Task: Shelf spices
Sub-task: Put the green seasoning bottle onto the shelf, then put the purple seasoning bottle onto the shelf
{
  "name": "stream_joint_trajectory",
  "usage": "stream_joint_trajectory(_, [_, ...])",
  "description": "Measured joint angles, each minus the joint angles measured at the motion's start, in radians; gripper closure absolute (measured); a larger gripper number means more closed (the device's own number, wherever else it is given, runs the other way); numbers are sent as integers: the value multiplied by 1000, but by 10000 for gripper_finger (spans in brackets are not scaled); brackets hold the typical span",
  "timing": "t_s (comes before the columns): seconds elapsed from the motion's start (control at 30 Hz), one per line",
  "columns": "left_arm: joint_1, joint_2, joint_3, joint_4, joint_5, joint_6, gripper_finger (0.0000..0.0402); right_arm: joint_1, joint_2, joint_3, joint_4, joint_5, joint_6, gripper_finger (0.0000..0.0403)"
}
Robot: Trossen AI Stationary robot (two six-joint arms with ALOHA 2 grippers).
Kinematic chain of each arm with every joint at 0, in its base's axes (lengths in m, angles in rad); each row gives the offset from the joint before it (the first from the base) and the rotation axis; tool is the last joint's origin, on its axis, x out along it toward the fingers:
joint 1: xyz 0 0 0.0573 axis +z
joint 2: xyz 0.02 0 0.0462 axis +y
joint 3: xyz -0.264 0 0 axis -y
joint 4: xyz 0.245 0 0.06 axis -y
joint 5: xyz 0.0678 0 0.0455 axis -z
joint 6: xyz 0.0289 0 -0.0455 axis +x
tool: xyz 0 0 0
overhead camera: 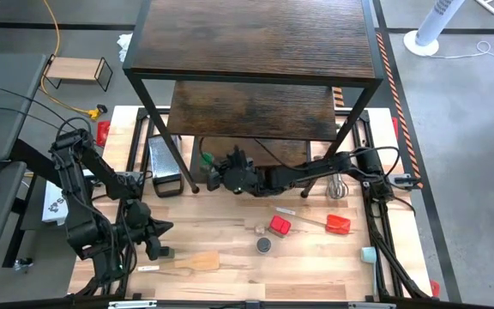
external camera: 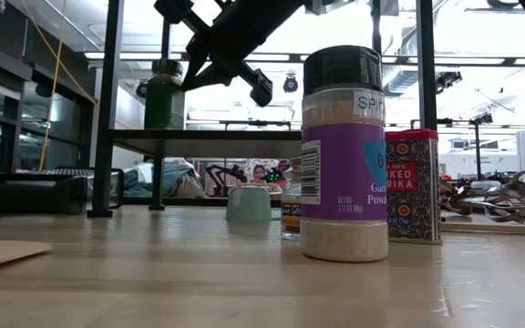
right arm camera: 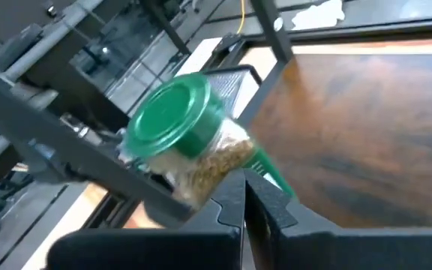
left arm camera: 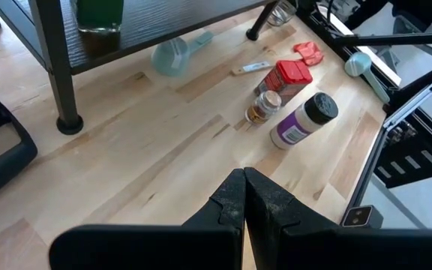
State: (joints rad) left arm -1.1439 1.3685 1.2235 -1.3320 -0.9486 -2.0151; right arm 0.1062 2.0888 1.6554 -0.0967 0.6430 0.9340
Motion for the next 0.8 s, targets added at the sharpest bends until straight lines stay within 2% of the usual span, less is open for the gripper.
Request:
stream_joint_trajectory(0.13, [0,0,0,2,0,-5,401,-26,0,-1,12,-18,-19,403])
stream_joint_trajectory(0.37, [0,0,0,18,-6,56,401,-19,-38,-2,-37,-171,-207,403])
stream_joint_trajectory(0.63, [-2,0,3,29,5,112,401,100,-201,-2,-451,-259,-308,403])
stream_joint_trajectory(0.8, [14,0,3,45,-2,180,401,235,-280,-2,-674,-264,-146,403])
